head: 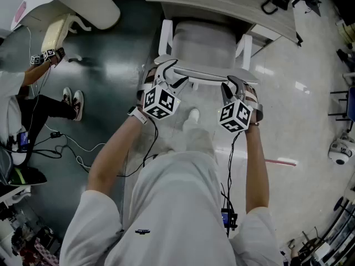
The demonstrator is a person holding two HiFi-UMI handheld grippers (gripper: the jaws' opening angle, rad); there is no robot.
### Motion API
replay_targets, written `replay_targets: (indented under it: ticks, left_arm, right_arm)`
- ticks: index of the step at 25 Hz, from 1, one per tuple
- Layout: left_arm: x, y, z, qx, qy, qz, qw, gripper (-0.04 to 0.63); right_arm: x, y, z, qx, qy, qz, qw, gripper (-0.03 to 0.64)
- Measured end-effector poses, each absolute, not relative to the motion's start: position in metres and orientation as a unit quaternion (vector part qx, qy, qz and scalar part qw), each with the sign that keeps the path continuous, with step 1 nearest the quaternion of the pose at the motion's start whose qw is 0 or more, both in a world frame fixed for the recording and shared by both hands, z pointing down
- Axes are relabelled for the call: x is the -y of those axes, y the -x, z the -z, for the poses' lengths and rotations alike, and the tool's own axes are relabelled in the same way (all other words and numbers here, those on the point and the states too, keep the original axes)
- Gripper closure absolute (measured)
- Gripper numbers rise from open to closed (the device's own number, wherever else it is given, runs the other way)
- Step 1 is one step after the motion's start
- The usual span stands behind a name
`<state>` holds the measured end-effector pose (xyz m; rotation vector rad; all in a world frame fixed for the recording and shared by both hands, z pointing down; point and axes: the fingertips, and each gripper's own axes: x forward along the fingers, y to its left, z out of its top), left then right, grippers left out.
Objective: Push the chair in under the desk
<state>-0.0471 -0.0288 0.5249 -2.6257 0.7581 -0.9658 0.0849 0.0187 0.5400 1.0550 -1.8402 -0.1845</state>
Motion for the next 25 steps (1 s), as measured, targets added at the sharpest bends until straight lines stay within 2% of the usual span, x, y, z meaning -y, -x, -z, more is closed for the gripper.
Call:
replay_targets:
  ticks: [6, 8, 11, 13, 15, 19, 25]
  left_arm:
    - [-0.145, 0.121, -0.459, -0.351, 0.919, 0.177, -0.017, 0.322]
    - [-0.209, 0.143, -0.453, -0.358, 0.918, 0.159, -0.062, 0.365]
    - [-0.281, 0.165, -0.440, -0.365, 0.915, 0.144, -0.095, 0.472]
    - [-0.308, 0.169, -0.430, -0.377, 0.911, 0.135, -0.101, 0.547]
    - [-0.335, 0.171, -0.423, -0.385, 0.907, 0.133, -0.107, 0.584]
    - [-0.367, 0.172, -0.412, -0.395, 0.901, 0.131, -0.122, 0.588]
    - [-0.387, 0.151, -0.392, -0.402, 0.902, 0.119, -0.106, 0.588]
  right_arm:
    - [-0.192, -0.016, -0.439, 0.782, -0.564, 0.027, 0.262, 0.495]
    - [-0.251, 0.002, -0.428, 0.785, -0.582, -0.012, 0.213, 0.497]
    - [-0.319, 0.018, -0.419, 0.783, -0.602, -0.062, 0.145, 0.515]
    - [-0.344, 0.026, -0.410, 0.783, -0.606, -0.064, 0.125, 0.526]
    - [-0.369, 0.034, -0.405, 0.784, -0.607, -0.070, 0.115, 0.542]
    - [-0.403, 0.030, -0.397, 0.782, -0.610, -0.081, 0.104, 0.603]
    - [-0.431, 0.000, -0.385, 0.784, -0.611, -0.093, 0.057, 0.604]
